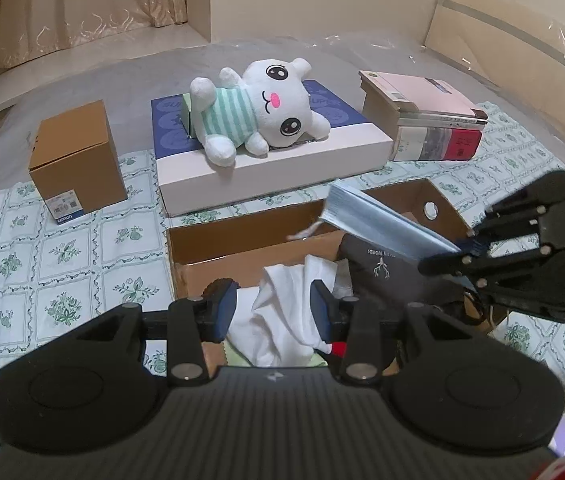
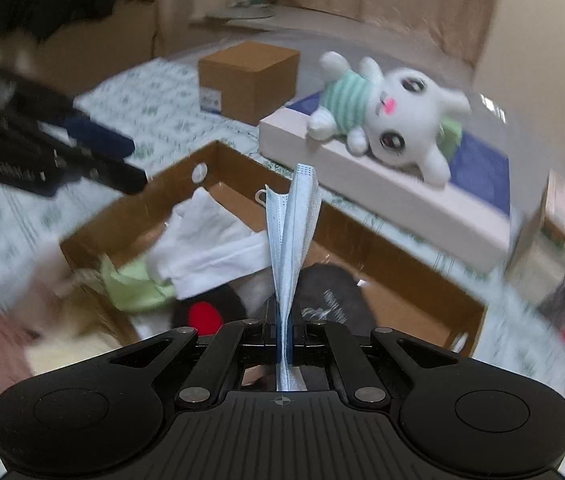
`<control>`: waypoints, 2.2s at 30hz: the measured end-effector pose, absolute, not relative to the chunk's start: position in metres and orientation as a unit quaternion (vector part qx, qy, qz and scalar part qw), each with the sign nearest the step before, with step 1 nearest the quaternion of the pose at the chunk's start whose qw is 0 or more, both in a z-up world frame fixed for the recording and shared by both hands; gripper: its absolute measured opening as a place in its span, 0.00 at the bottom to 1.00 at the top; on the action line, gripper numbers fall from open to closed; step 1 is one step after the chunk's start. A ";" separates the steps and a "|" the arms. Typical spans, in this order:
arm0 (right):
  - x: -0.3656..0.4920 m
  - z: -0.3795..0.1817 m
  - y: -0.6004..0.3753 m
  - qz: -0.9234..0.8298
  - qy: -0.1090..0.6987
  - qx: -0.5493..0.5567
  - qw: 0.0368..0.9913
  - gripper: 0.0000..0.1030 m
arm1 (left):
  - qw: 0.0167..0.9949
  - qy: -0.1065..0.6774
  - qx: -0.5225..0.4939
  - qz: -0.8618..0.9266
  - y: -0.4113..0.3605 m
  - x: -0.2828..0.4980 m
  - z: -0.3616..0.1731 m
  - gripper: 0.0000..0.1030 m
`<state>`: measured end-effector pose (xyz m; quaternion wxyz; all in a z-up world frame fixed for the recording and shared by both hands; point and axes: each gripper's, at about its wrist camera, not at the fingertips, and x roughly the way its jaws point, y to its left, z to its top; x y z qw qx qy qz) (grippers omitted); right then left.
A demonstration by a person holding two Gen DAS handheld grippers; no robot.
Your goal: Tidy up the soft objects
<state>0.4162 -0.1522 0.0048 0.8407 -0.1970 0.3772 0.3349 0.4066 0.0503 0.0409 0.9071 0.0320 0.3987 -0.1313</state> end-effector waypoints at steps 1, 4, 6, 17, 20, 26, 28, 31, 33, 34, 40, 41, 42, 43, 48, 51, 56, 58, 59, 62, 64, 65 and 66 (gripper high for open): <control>0.416 0.004 -0.148 0.338 0.368 -0.216 0.839 0.02 | 0.907 0.398 0.030 -0.131 0.052 0.406 0.040 0.35; 0.418 0.001 -0.144 0.361 0.356 -0.238 0.828 0.02 | 0.907 0.399 0.026 -0.132 0.055 0.407 0.036 0.35; 0.420 -0.005 -0.142 0.367 0.357 -0.249 0.822 0.03 | 0.905 0.402 0.025 -0.133 0.056 0.407 0.032 0.35; 0.415 -0.004 -0.166 0.343 0.383 -0.178 0.839 0.50 | 0.909 0.395 0.018 -0.132 0.059 0.396 0.040 0.35; 0.403 0.013 -0.175 0.331 0.380 -0.132 0.854 0.50 | 0.913 0.387 0.013 -0.132 0.060 0.384 0.053 0.35; 0.361 0.047 -0.190 0.317 0.382 -0.035 0.867 0.50 | 0.923 0.361 -0.003 -0.131 0.058 0.340 0.086 0.35; 0.343 0.057 -0.192 0.311 0.384 -0.016 0.869 0.50 | 0.927 0.351 -0.009 -0.132 0.056 0.319 0.097 0.35; 0.310 0.071 -0.197 0.304 0.376 0.012 0.875 0.50 | 0.933 0.335 -0.015 -0.131 0.053 0.285 0.110 0.37; 0.286 0.079 -0.201 0.301 0.374 0.027 0.877 0.50 | 0.935 0.330 -0.023 -0.128 0.051 0.261 0.115 0.38; 0.274 0.082 -0.202 0.301 0.369 0.031 0.879 0.50 | 0.935 0.329 -0.029 -0.126 0.050 0.248 0.117 0.39; 0.201 0.089 -0.218 0.278 0.334 0.071 0.898 0.50 | 0.949 0.297 -0.045 -0.100 0.050 0.175 0.127 0.52; 0.188 0.088 -0.220 0.271 0.328 0.072 0.902 0.50 | 0.951 0.292 -0.045 -0.096 0.050 0.164 0.127 0.53; 0.177 0.087 -0.222 0.266 0.325 0.075 0.904 0.50 | 0.952 0.287 -0.045 -0.092 0.050 0.153 0.126 0.57; 0.165 0.084 -0.225 0.262 0.322 0.082 0.906 0.50 | 0.955 0.281 -0.046 -0.086 0.050 0.140 0.125 0.60; 0.118 0.064 -0.236 0.241 0.325 0.120 0.907 0.50 | 0.960 0.268 -0.053 -0.063 0.051 0.093 0.110 0.68; 0.095 0.053 -0.237 0.235 0.331 0.122 0.906 0.50 | 0.959 0.272 -0.071 -0.048 0.057 0.072 0.098 0.68; 0.073 0.043 -0.239 0.233 0.339 0.117 0.904 0.50 | 0.955 0.283 -0.088 -0.025 0.069 0.044 0.081 0.68; 0.069 0.040 -0.240 0.231 0.341 0.118 0.904 0.50 | 0.954 0.286 -0.092 -0.019 0.075 0.036 0.075 0.68; 0.067 0.039 -0.241 0.230 0.342 0.119 0.903 0.50 | 0.952 0.288 -0.097 -0.018 0.076 0.034 0.073 0.68; 0.066 0.039 -0.241 0.231 0.345 0.123 0.901 0.50 | 0.950 0.295 -0.103 -0.013 0.083 0.033 0.069 0.68; 0.065 0.040 -0.240 0.231 0.344 0.120 0.902 0.50 | 0.949 0.297 -0.102 -0.007 0.085 0.033 0.067 0.68; 0.066 0.040 -0.239 0.232 0.343 0.119 0.902 0.50 | 0.949 0.298 -0.103 -0.004 0.086 0.032 0.066 0.68; 0.066 0.040 -0.237 0.232 0.344 0.118 0.902 0.50 | 0.949 0.299 -0.104 -0.004 0.087 0.032 0.066 0.68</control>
